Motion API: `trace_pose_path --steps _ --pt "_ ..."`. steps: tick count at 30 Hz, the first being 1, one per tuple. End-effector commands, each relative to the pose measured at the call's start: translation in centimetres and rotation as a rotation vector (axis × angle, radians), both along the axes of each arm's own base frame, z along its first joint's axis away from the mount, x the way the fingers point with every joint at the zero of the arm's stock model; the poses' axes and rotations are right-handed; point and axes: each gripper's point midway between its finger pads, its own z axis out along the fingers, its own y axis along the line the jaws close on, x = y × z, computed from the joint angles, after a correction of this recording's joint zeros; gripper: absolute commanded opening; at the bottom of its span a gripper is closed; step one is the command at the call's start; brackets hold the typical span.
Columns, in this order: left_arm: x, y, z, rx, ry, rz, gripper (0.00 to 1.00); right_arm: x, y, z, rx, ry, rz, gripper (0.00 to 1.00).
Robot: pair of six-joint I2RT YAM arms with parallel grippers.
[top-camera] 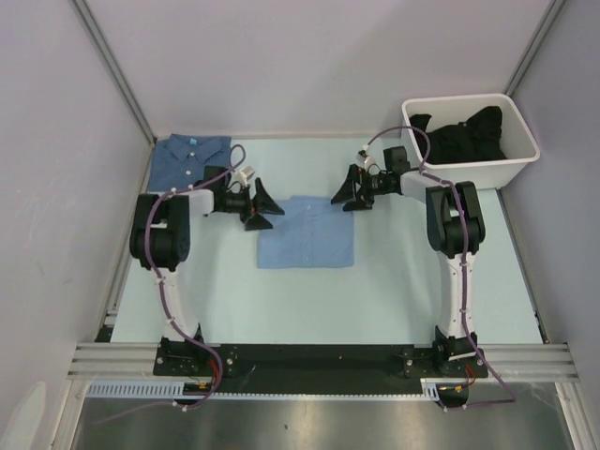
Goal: Fold and stack the long sleeve shirts
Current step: Fold the shirt
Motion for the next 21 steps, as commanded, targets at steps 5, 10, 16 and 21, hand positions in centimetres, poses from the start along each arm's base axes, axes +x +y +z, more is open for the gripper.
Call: trace_pose_path --steps 5,10,16,21 --pt "-0.8 -1.5 8.2 0.011 -0.294 -0.123 0.96 0.1 1.8 6.9 -0.019 -0.137 0.041 1.00" --pt "4.2 -3.9 5.2 -0.017 -0.302 -0.046 0.91 -0.1 3.8 2.8 -0.014 -0.027 0.022 0.98" --pt "8.0 -0.4 -1.3 0.084 -0.153 0.096 0.88 1.9 -0.8 -4.4 -0.185 0.045 -0.094 0.96" --pt "7.7 3.5 -2.1 0.146 -0.138 0.163 0.89 5.1 -3.0 -4.6 -0.280 -0.049 -0.130 0.98"
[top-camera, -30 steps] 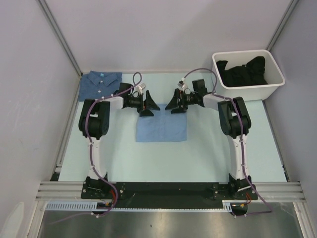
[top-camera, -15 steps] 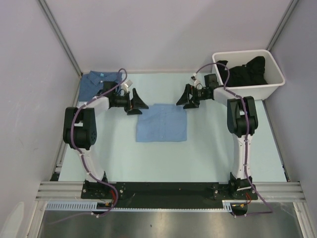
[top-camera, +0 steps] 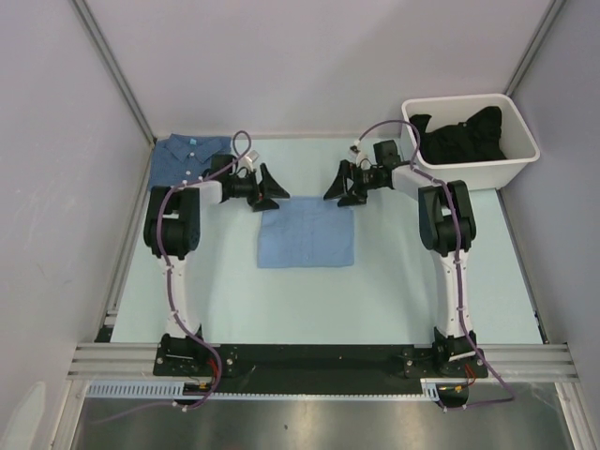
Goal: Fold and stack the long sleeve shirts
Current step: Fold the shirt
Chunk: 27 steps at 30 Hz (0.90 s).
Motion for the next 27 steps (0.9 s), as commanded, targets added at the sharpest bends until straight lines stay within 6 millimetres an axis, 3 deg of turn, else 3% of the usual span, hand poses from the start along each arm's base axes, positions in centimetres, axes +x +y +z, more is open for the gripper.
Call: trace_pose_path --steps 1,4,5,6,7,8,9,10,11,12,13,14,16,18,20,23,25,27 --pt "1.6 5.3 0.6 0.127 -0.069 0.141 0.89 4.1 -4.7 -3.3 -0.210 -0.086 -0.108 0.97" --pt "-1.3 6.1 2.9 0.183 -0.200 0.028 0.89 3.0 -4.6 1.1 -0.192 -0.139 -0.036 0.96" --pt "-3.6 6.5 4.3 0.232 -0.262 -0.055 0.89 2.1 -4.4 5.1 -0.152 -0.185 -0.017 0.95" --pt "-5.5 6.5 4.6 0.234 -0.253 -0.097 0.86 -0.6 -4.6 4.6 -0.147 -0.116 0.002 0.95" --pt "-7.1 6.4 5.2 0.218 -0.261 -0.142 0.84 -2.3 -4.4 6.5 -0.100 -0.106 0.015 0.95" --pt "-9.7 6.2 6.8 0.187 -0.275 -0.202 0.81 -4.3 -4.3 9.6 -0.058 -0.134 0.021 0.95" --pt "-12.2 5.2 7.7 0.091 -0.260 -0.248 0.78 -5.6 -4.1 10.9 -0.019 -0.150 0.028 0.94" --pt "-13.7 4.5 8.1 0.059 -0.249 -0.269 0.77 -8.6 -3.7 9.6 0.009 -0.023 0.014 0.94" --pt "-15.8 3.8 7.9 0.008 -0.192 -0.278 0.78 -10.6 -2.5 10.3 0.057 0.009 0.044 0.95" --pt "-17.0 3.0 8.7 -0.024 -0.195 -0.300 0.82 -11.5 -1.4 12.3 0.115 -0.051 0.065 0.96" --pt "-18.7 1.3 8.7 -0.042 -0.181 -0.358 0.85 -14.0 -0.7 11.0 0.146 0.062 0.079 0.98" --pt "-19.8 0.6 7.8 -0.034 -0.160 -0.381 0.86 -14.8 0.2 10.9 0.158 0.057 0.106 1.00" --pt "-21.2 -1.0 6.8 -0.041 -0.139 -0.427 0.89 -17.0 2.1 9.0 0.142 0.088 0.194 1.00" --pt "-20.7 -1.7 5.0 -0.018 -0.110 -0.388 0.90 -18.6 3.4 6.0 0.117 0.140 0.242 1.00" --pt "-19.0 -2.0 2.8 0.007 -0.076 -0.327 0.90 -19.3 3.5 3.8 0.106 0.183 0.257 1.00" --pt "-17.9 -1.2 -0.7 0.060 -0.005 -0.269 0.90 -19.3 1.5 -0.9 0.031 0.248 0.233 1.00" --pt "-17.5 0.3 -2.3 0.086 0.051 -0.210 0.89 -19.3 -1.3 -3.5 -0.047 0.307 0.175 1.00" --pt "-18.4 1.7 -3.7 0.099 0.129 -0.178 0.88 -20.2 -3.5 -4.5 -0.113 0.323 0.188 1.00"
